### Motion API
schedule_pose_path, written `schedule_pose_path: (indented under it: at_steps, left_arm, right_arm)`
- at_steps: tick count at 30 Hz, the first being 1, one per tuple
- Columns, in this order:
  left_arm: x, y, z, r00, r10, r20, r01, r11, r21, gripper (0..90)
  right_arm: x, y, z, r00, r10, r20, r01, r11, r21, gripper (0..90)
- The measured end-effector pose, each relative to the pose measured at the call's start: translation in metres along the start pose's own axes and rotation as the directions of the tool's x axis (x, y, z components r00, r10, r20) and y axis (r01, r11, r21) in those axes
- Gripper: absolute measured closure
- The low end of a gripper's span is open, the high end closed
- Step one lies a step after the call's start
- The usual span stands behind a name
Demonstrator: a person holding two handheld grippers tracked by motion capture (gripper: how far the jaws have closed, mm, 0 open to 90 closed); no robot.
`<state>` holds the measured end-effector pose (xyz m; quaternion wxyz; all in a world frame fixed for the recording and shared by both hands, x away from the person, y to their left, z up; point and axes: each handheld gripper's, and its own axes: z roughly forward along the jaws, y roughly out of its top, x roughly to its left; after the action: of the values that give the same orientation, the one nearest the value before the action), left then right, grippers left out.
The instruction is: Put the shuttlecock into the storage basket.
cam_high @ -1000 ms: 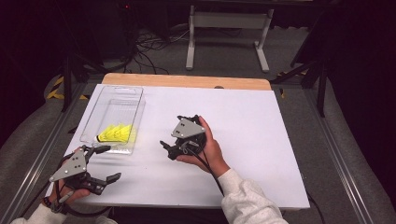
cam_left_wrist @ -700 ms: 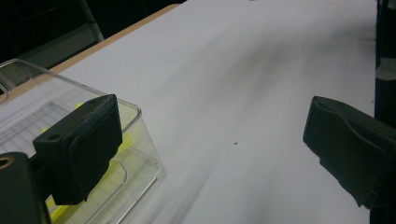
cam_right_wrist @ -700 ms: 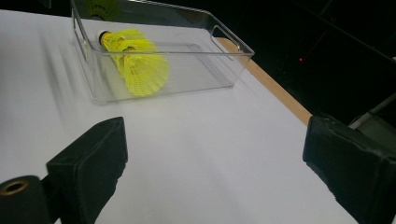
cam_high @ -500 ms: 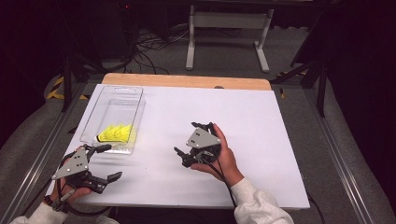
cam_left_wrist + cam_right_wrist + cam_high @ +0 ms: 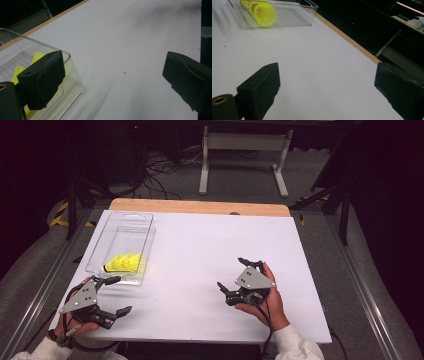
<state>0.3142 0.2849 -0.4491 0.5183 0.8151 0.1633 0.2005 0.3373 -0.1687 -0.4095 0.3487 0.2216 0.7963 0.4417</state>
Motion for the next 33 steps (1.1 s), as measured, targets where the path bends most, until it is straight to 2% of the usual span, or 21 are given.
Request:
schedule_pose_path:
  at_steps: [8,17,31,33]
  left_arm:
    - [0.0,0.001,-0.001,1.0,0.006,0.0,-0.006,1.0,0.003,5.0]
    - [0.0,0.002,0.002,0.9999,0.01,0.007,-0.01,0.9999,0.004,5.0]
    - [0.001,0.004,0.006,0.9998,0.016,0.009,-0.016,0.9999,0.003,4.9]
    - [0.001,0.004,0.006,0.9996,0.027,0.01,-0.027,0.9996,0.007,4.9]
  right_arm:
    - [-0.003,-0.015,-0.013,0.9992,0.02,0.035,-0.021,1.0,0.017,7.5]
    - [-0.004,-0.027,-0.024,0.9986,0.031,0.043,-0.033,0.999,0.031,7.1]
    - [-0.003,-0.043,-0.035,0.9976,0.021,0.066,-0.025,0.998,0.054,7.1]
    - [-0.002,-0.047,-0.037,0.9977,0.023,0.064,-0.027,0.998,0.055,7.2]
